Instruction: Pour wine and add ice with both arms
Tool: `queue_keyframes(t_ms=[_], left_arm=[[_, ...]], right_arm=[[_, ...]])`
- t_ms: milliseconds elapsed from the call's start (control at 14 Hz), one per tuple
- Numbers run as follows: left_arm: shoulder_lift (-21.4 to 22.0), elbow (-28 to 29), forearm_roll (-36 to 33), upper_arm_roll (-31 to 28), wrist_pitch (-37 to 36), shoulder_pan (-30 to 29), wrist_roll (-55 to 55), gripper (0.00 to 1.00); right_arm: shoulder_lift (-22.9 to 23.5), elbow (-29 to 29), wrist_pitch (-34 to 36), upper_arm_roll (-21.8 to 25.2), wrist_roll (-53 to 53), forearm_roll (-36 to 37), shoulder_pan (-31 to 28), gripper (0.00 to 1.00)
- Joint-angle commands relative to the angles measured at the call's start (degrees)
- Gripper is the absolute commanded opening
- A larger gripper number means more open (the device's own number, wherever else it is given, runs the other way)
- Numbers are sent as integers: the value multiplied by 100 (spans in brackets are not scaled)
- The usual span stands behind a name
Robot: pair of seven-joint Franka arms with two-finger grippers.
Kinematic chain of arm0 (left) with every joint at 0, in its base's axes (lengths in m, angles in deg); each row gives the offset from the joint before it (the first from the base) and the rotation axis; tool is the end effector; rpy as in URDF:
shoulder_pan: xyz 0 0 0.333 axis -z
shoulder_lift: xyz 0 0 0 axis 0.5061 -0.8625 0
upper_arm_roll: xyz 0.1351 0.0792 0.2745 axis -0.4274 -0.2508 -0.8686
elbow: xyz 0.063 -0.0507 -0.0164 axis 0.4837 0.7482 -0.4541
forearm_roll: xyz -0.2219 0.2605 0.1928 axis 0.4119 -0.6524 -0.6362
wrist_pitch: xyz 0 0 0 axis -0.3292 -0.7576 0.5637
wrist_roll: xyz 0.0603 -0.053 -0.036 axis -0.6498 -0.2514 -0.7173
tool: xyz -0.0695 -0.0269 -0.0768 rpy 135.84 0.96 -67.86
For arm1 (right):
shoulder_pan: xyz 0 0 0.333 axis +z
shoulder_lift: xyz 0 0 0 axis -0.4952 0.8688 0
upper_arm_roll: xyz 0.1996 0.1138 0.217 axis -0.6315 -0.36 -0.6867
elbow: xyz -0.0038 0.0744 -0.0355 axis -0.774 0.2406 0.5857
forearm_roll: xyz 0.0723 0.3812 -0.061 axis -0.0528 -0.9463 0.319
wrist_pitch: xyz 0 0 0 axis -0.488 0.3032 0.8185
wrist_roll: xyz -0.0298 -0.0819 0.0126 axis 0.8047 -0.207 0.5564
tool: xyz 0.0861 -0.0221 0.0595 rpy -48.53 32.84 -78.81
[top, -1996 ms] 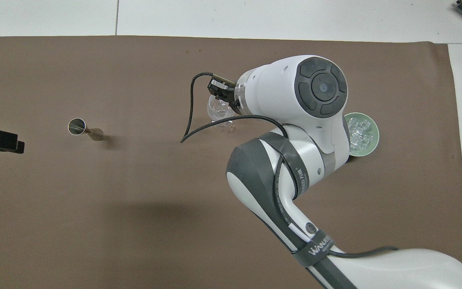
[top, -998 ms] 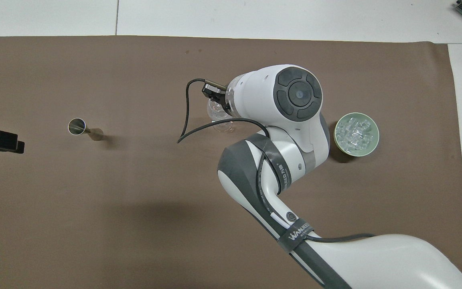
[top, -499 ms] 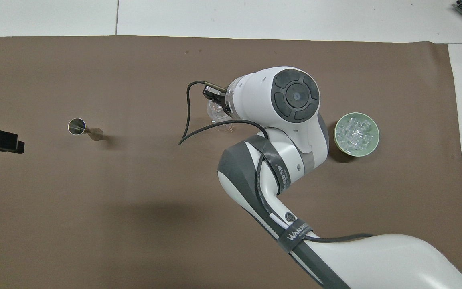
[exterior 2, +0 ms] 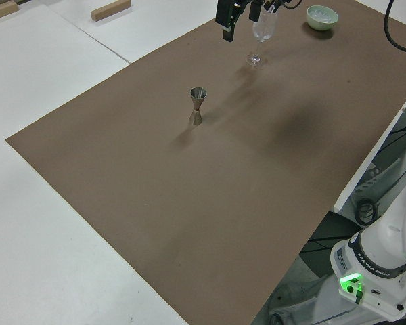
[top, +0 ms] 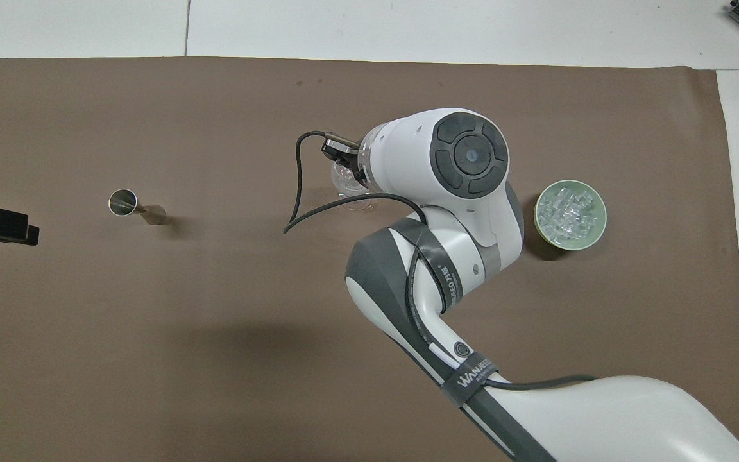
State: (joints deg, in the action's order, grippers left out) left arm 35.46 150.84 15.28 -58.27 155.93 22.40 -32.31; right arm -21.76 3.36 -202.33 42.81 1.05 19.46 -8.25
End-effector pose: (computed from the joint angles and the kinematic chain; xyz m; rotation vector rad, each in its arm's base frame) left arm 0.5170 -0.0137 0.6439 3.0776 -0.0696 -0.0318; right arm 0.6193 0.3646 0.4749 -2.7270 0.5397 -0.3149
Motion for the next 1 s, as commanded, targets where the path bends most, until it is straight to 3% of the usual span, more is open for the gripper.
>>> queue_keyframes(t_ms=[0,428,642,784,927], left_arm=[[40,-19,53,6,-80,-35,67,100],[31,-19,53,6,-80,-35,67,100],[40,-19,53,6,-80,-35,67,100],[31,-19,53,6,-80,-35,67,100],[31,-19,53,6,-80,-35,67,100]], right_arm=[[-52,28,-9,-20,156,139,1,43],[-61,-77,60,-20,138,131,-8,43],[-394,-165,559,6,103,131,-34,44],[-771,-87,764,41,-63,166,-148,49],[-1158,194,1097,41,-431,192,-411,67]])
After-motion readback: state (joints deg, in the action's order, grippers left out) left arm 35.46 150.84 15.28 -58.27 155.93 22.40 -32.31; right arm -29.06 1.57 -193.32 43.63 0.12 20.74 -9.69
